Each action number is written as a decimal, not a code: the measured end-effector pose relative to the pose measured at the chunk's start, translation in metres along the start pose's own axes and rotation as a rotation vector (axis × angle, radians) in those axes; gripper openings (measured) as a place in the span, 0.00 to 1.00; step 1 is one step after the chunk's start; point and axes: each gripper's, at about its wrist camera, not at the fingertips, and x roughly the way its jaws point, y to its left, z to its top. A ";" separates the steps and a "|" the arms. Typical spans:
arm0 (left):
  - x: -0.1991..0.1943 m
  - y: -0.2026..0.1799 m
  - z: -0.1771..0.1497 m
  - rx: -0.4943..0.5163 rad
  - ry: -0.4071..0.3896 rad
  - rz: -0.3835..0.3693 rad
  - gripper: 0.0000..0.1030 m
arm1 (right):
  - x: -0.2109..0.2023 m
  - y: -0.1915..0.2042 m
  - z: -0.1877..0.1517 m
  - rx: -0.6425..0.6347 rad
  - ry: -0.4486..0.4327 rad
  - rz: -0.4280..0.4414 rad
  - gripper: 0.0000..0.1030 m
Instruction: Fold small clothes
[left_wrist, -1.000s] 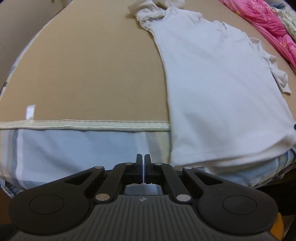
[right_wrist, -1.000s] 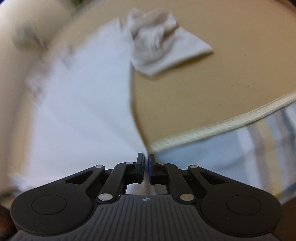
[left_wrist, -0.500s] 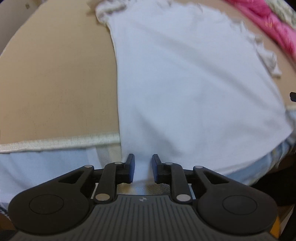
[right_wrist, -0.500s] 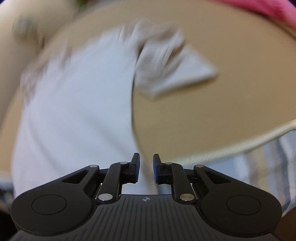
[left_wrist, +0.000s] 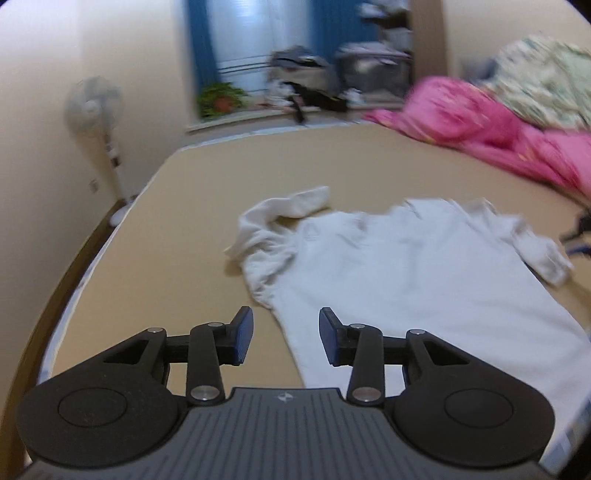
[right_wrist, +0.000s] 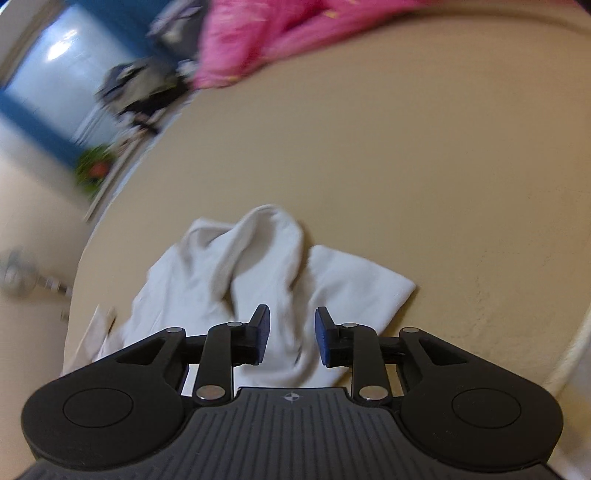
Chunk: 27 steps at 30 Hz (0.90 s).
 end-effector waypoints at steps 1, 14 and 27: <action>0.014 0.003 -0.001 -0.043 0.053 0.008 0.42 | 0.009 -0.003 0.004 0.043 0.000 -0.022 0.29; 0.073 -0.022 -0.001 0.030 0.091 0.042 0.41 | 0.060 0.025 0.032 -0.123 0.037 -0.071 0.04; 0.092 -0.007 -0.003 -0.004 0.145 0.085 0.41 | 0.033 0.060 0.013 -0.916 -0.223 -0.145 0.05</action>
